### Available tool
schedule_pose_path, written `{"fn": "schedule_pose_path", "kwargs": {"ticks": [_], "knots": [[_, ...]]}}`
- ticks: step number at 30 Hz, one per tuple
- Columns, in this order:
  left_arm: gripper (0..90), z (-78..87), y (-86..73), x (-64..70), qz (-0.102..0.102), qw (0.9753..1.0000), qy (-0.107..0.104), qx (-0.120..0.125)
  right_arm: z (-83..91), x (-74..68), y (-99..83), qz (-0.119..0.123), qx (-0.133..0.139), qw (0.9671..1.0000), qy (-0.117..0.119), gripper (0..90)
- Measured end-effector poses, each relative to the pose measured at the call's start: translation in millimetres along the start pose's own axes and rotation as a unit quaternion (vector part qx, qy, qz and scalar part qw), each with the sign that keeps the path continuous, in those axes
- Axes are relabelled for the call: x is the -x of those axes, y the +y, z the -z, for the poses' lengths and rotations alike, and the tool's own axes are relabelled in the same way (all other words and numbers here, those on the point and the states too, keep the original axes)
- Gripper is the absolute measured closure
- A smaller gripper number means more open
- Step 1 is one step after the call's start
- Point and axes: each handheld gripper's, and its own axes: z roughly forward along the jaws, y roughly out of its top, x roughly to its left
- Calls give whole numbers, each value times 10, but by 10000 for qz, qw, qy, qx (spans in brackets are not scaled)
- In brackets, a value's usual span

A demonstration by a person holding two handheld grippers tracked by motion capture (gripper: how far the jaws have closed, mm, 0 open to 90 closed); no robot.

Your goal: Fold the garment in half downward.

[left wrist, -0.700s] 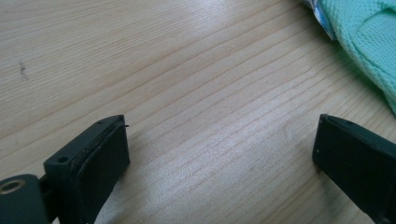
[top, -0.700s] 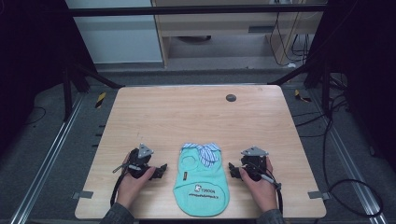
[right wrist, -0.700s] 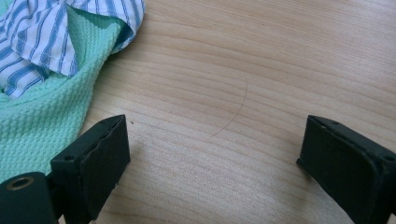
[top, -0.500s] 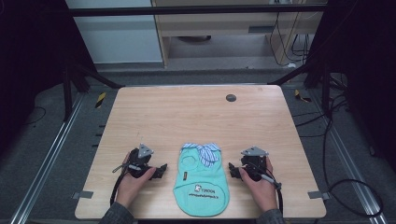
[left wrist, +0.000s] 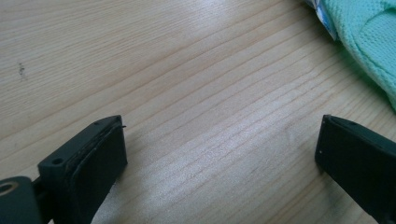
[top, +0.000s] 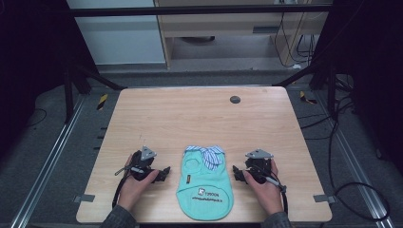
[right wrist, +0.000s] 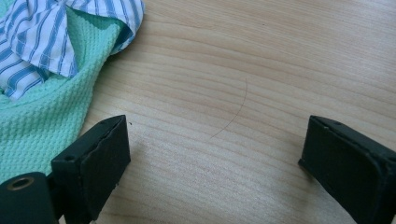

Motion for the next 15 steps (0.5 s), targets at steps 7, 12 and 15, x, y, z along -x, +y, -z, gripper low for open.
{"fn": "schedule_pose_path", "kwargs": {"ticks": [7, 12, 15], "knots": [[13, 1, 2, -1, 5, 10000, -8, 5, -10, 8, 10, -19, -3, 10000, -3, 74], [69, 37, 65, 21, -8, 9999, -24, 106, 1, 10, 15, -62, 75, 10000, -4, 139], [87, 62, 153, 33, -114, 9998, -45, 149, 45, -18, 66, -1, 142, 9998, 137, 217]]}}
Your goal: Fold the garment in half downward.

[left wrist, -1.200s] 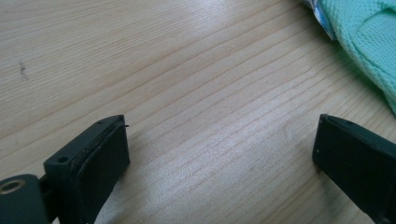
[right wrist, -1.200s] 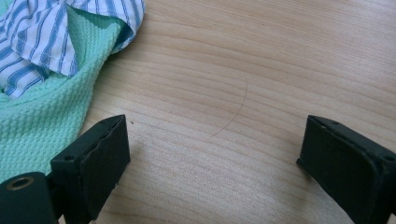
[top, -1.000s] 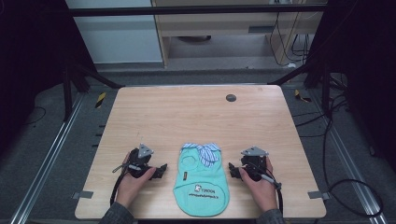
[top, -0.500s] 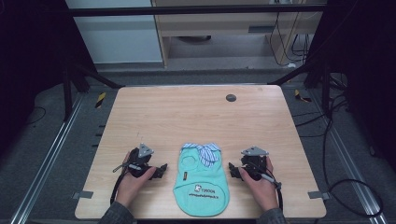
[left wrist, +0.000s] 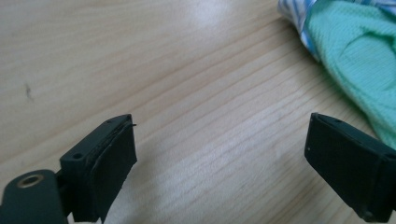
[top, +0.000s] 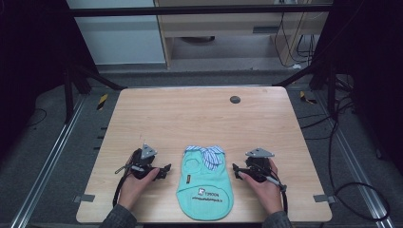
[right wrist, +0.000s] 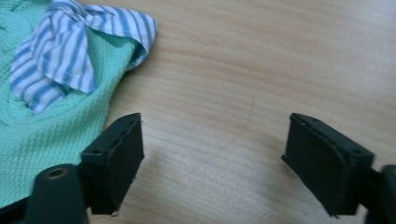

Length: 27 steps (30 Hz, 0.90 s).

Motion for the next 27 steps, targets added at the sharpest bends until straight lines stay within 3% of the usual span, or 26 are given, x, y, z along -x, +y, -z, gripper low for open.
{"fn": "schedule_pose_path", "kwargs": {"ticks": [3, 4, 5, 7, 10, 15, 16, 22, 27], "knots": [[106, -17, 118, 2, 28, 9999, -137, 47, 31, -23, 96, 174, -33, 9998, -38, 301], [132, -18, 149, 4, 1, 9999, -171, 13, 38, -29, 190, 350, -96, 9993, -20, 349], [132, -18, 183, 5, -46, 9998, -183, -10, 38, -29, 190, 350, -96, 9993, -20, 349], [134, -11, 332, 27, -207, 9993, -306, -82, 37, -22, 318, 580, -182, 9982, 3, 403], [168, -27, 451, 30, -268, 9989, -358, -135, 26, -13, 446, 689, -284, 9972, 113, 473], [268, -82, 708, 34, -376, 9981, -455, -172, -30, -8, 582, 770, -404, 9958, 283, 590], [299, -98, 743, 40, -363, 9980, -489, -194, -72, -11, 644, 753, -446, 9951, 460, 649], [429, -270, 954, 64, -405, 9967, -635, -311, -183, -18, 750, 825, -545, 9932, 619, 770], [526, -349, 1105, 64, -428, 9965, -630, -350, -284, -34, 862, 792, -589, 9925, 719, 853]]}}
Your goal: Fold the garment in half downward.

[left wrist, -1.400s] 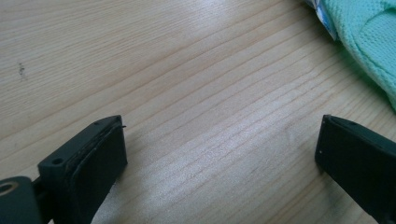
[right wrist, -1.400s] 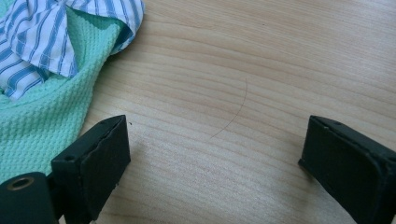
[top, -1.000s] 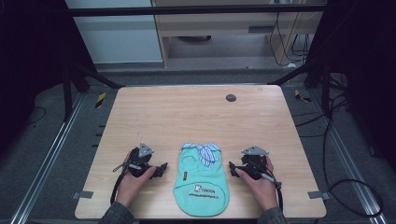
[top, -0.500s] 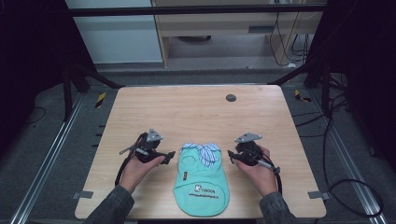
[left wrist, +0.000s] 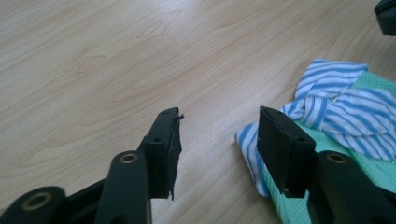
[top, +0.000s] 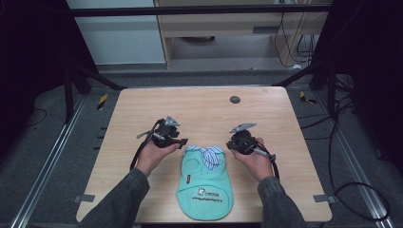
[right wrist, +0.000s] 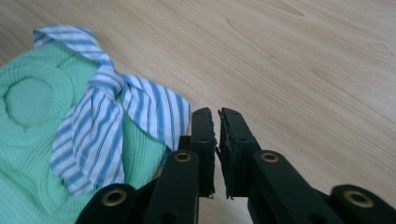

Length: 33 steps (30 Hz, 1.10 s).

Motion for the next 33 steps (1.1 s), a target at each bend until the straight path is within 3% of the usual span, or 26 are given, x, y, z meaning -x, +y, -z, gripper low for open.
{"fn": "schedule_pose_path", "kwargs": {"ticks": [4, 9, 20, 33], "knots": [[593, -21, 34, 8, 2, 10000, 4, -33, -59, -33, 124, 79, 6, 10000, 41, 869], [628, -124, 30, 50, -62, 9996, -76, -277, -143, -123, 197, 62, -117, 9998, 144, 845], [563, -284, -25, 60, 117, 9990, -148, -415, -332, -106, 195, -112, -291, 9994, 155, 728], [515, -398, -141, 107, 95, 9978, -183, -628, -401, -147, 120, -141, -414, 9987, 254, 660]]}}
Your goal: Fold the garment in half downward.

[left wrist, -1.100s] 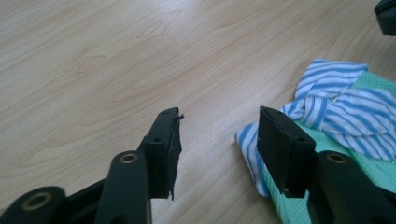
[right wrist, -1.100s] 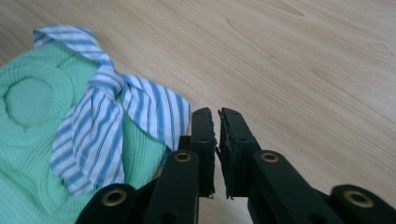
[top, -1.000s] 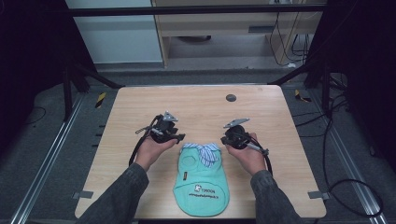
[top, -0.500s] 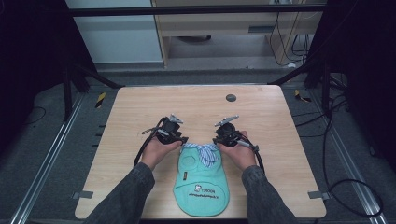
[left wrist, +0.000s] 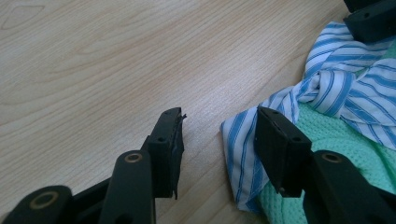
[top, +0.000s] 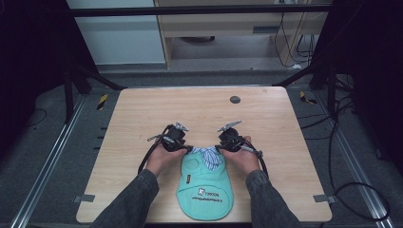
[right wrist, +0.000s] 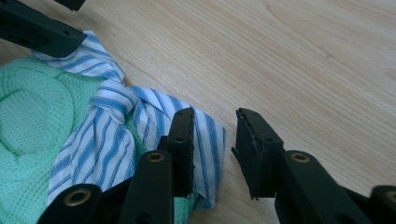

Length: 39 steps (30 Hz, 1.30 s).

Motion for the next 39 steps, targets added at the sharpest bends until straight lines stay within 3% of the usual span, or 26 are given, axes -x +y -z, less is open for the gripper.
{"fn": "schedule_pose_path", "kwargs": {"ticks": [9, 17, 23, 27, 35, 39], "knots": [[477, -19, -30, 9, -15, 10000, -36, -70, -39, -30, -12, 0, -91, 10000, 27, 604], [465, -43, -59, 19, 8, 9999, -104, -84, -61, -38, -40, 21, -94, 9999, 39, 604], [574, -42, -89, 44, -104, 9998, -174, 25, -56, -62, -57, 161, -59, 9998, 61, 684], [728, -43, -108, 81, -171, 9993, -308, 96, -49, -100, -55, 199, -118, 9996, 138, 768], [821, -41, -107, 88, -215, 9989, -399, 67, -40, -147, -55, 423, -163, 9989, 153, 829], [851, -30, -99, 103, -330, 9988, -349, 70, -24, -154, -51, 572, -185, 9981, 154, 837]]}}
